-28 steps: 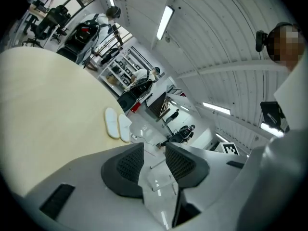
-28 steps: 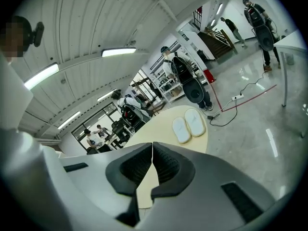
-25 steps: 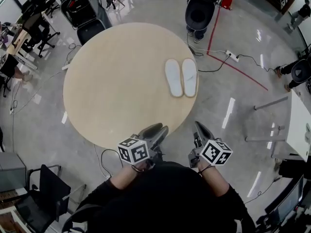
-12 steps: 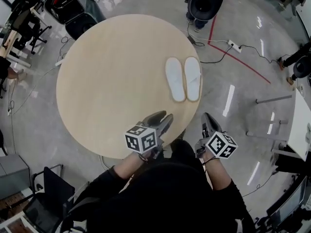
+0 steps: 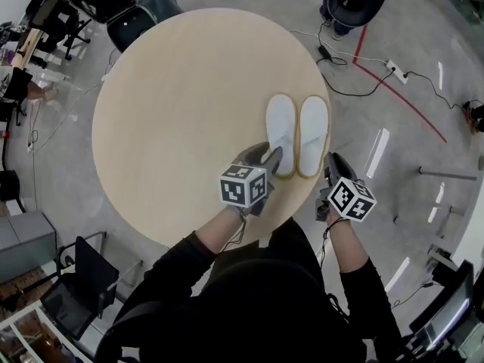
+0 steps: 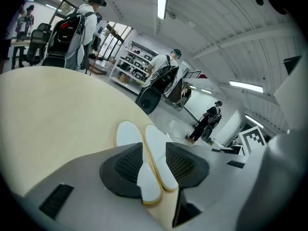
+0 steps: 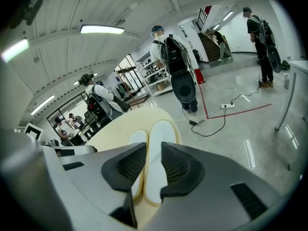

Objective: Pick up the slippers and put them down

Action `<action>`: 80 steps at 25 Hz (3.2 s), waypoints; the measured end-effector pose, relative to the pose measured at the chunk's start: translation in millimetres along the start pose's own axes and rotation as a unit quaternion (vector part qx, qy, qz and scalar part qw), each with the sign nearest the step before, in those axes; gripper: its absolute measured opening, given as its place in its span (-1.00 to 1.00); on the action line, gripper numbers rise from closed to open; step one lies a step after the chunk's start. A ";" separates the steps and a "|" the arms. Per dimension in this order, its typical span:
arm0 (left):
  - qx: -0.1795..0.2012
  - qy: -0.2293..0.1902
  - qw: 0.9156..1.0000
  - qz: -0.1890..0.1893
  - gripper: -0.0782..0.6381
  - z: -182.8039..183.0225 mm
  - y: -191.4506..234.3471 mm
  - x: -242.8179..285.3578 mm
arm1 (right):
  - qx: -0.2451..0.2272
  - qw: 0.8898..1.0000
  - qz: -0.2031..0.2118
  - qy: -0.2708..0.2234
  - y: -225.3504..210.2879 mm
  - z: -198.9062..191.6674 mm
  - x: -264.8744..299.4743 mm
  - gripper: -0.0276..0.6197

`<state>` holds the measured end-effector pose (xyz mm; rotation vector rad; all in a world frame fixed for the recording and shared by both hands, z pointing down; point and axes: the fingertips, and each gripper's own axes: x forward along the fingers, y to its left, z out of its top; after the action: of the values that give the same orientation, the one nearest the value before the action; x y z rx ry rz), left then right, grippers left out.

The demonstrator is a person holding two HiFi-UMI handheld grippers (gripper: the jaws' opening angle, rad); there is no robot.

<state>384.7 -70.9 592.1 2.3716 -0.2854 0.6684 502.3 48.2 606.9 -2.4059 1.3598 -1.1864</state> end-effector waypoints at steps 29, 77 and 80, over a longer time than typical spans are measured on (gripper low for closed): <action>-0.059 0.082 0.994 0.049 -0.67 -26.4 48.0 130.1 | -0.001 0.995 0.032 0.092 -28.4 -7.0 121.7 -0.79; -0.215 -0.184 0.940 0.191 -0.67 -83.6 135.7 -310.9 | -0.116 0.941 0.280 0.152 319.7 -125.8 -19.4 -0.81; -0.212 -0.190 0.940 0.187 -0.67 -96.4 148.4 -348.8 | -0.110 0.943 0.277 0.149 346.3 -154.1 -32.2 -0.81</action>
<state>-2.0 -111.7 549.1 2.0215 -0.9671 0.2640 155.9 -90.9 533.5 -1.7920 2.1750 -1.3098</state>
